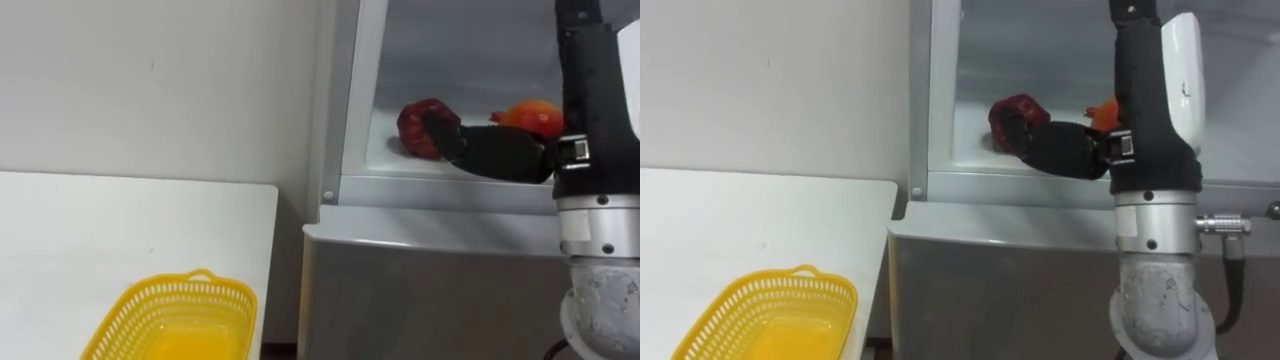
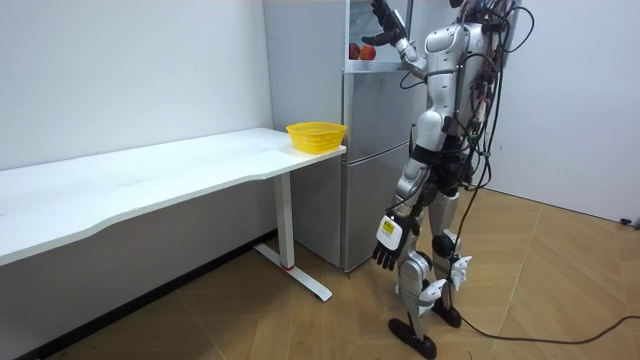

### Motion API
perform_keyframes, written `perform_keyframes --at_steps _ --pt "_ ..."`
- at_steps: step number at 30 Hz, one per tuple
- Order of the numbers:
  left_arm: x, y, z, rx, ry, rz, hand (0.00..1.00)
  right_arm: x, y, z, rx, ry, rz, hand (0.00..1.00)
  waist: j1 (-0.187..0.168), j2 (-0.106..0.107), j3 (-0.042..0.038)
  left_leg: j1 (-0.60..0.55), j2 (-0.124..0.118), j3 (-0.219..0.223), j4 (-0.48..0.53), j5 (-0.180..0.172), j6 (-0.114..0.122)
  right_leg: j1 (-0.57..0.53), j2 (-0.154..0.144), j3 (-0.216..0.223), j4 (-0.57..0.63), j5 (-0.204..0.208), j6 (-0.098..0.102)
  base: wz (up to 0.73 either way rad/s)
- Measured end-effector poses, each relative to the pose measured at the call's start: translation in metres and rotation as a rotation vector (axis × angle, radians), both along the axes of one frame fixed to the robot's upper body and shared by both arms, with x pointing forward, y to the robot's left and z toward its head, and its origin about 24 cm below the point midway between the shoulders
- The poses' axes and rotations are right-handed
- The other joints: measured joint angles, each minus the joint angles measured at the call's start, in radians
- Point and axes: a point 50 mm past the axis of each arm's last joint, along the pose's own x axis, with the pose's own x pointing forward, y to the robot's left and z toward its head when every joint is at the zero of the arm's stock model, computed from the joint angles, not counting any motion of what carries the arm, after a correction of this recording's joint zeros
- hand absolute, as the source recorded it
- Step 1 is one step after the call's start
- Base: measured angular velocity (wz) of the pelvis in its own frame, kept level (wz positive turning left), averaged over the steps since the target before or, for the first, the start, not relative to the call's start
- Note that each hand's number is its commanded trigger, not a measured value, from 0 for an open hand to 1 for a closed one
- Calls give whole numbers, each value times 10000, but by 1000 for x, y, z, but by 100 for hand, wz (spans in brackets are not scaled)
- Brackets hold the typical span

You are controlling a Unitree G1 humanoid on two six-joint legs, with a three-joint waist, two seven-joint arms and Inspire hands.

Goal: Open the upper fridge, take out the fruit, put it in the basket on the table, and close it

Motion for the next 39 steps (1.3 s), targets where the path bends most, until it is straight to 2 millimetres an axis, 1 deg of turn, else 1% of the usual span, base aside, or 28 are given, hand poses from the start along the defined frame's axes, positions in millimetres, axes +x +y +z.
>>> perform_keyframes --at_steps 4,8,18,28,33,39 --pt "3 2 1 99 -37 -191 0 0 0 0 3 32 36 0 41 -35 -29 -102 4 2 -10 -3 -1 -78 6 -8 8 0 0 0" --pt "4 2 1 158 -53 -407 0 0 0 0 -43 51 7 0 181 -45 -43 -132 8 2 -2 -3 -2 -110 12 -13 20 0 0 0" --pt "2 2 1 161 -4 -380 0 1 3 -2 -504 202 -18 0 221 -53 -48 -133 -13 -34 76 0 1 -119 -18 -71 11 0 0 1" --pt "1 2 1 142 20 -380 0 4 1 -4 -710 438 -287 0 201 -97 -51 -132 -15 -44 80 1 1 -116 -20 -73 19 0 0 0" --pt "1 2 1 52 28 -389 0 18 -7 -9 -873 1125 -609 0 183 -167 -74 -213 -19 -95 84 0 2 -141 -23 -61 27 0 0 0" --pt "3 3 1 10 -14 -388 0 26 -13 -15 -693 1661 -620 0 183 -180 -78 -252 -27 -236 99 5 -1 -153 -24 -116 20 0 0 6"
